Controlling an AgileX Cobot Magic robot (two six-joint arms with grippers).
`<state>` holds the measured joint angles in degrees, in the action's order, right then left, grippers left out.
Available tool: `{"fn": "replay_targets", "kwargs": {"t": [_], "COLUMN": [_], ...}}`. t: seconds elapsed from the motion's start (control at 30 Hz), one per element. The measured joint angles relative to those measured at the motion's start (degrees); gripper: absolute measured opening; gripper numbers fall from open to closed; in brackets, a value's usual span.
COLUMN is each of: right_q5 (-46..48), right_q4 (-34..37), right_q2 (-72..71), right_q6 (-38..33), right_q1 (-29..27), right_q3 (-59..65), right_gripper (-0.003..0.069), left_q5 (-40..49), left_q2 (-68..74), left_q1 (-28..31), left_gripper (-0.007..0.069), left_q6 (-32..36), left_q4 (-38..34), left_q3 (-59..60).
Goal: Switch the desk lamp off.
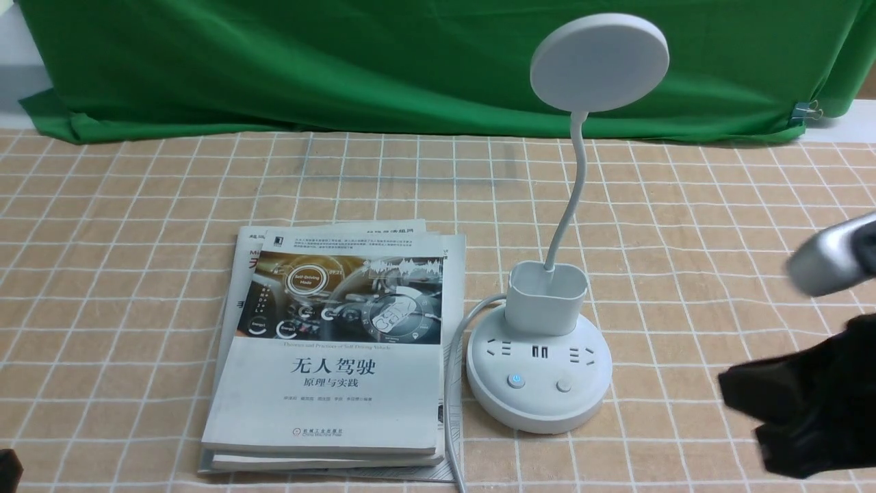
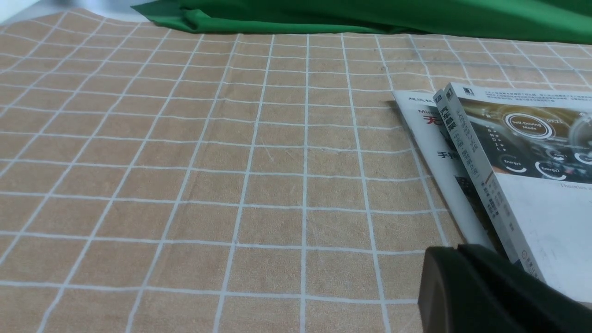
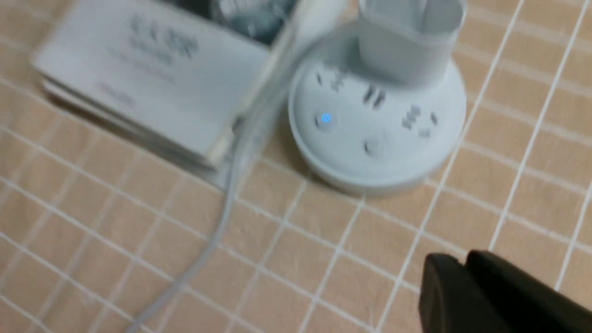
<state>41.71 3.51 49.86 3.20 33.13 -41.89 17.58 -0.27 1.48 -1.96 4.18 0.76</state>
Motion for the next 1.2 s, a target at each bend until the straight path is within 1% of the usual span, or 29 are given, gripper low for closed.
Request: {"fn": "replay_targets", "kwargs": {"t": [0.1,0.2,0.27,0.33,0.37,0.43,0.5,0.53,0.57,0.6,0.63,0.73,0.77,0.83,0.93,1.0,1.2], "right_q5": [-0.38,-2.14,-4.89,-9.24,-9.67,-15.01,-17.63,-19.2,-20.31,-20.48,-21.98,-25.85,-26.11,-29.98,-30.62,-30.04,-28.46], "right_q4": [-0.3,-2.89,-3.95,-4.62,-4.76,-5.11,-5.25,-5.38,-5.43,-5.43,-5.48,-5.48,-5.48,-5.48,-5.48,-5.48,-5.48], "right_q2": [-2.48,-4.75,-7.52,-11.23,-11.65,-17.52,-21.76,-25.13,-27.91,-28.46,-32.23,-39.07,-39.46,-44.09,-46.56,-49.01,-49.75], "right_q6": [-0.16,-0.23,-0.63,-1.15,-1.19,-1.43,-1.68,-2.25,-2.67,-2.66,-3.2,-3.2,-3.2,-3.2,-3.2,-3.2,-3.2], "right_q1": [0.0,-0.21,-2.03,-6.46,-6.92,-12.61,-16.08,-18.77,-20.4,-20.4,-22.57,-25.07,-25.17,-25.79,-25.84,-25.84,-25.84], "right_q3": [0.14,1.6,4.17,8.95,8.95,16.13,20.72,23.98,26.46,26.92,29.97,35.48,36.14,40.29,42.06,42.19,42.19], "right_gripper": [0.0027,0.0024,0.0024,0.0024,0.0024,0.0024,0.0024,0.0024,0.0024,0.0024,0.0024,0.0026,0.0026,0.0026,0.0026,0.0026,0.0031], "left_q5": [0.0,0.0,0.0,0.0,0.0,0.0,0.0,0.0,0.0,0.0,0.0,0.0,0.0,0.0,0.0,0.0,-0.01], "left_q2": [0.0,0.0,0.0,0.0,0.0,0.0,0.0,0.0,0.0,0.0,0.0,0.0,0.0,0.0,0.0,0.0,0.0], "left_q1": [0.0,0.0,0.0,0.0,0.0,0.0,0.0,0.0,0.0,0.0,0.0,0.0,0.0,0.0,0.0,0.0,0.0], "left_gripper": [0.0004,0.0004,0.0004,0.0004,0.0004,0.0004,0.0004,0.0004,0.0004,0.0004,0.0004,0.0004,0.0004,0.0004,0.0004,0.0004,0.0004], "left_q6": [0.0,0.0,0.0,0.0,0.0,0.0,0.0,0.0,0.0,0.0,0.0,0.0,0.0,0.0,0.0,0.0,0.0], "left_q4": [0.0,0.0,0.0,0.0,0.0,0.0,0.0,0.0,0.0,0.0,0.0,0.0,0.0,0.0,0.0,0.0,0.0], "left_q3": [0.0,0.0,0.0,0.0,0.0,0.0,0.0,0.0,0.0,0.0,0.0,0.0,0.0,0.0,0.0,0.0,0.0]}}
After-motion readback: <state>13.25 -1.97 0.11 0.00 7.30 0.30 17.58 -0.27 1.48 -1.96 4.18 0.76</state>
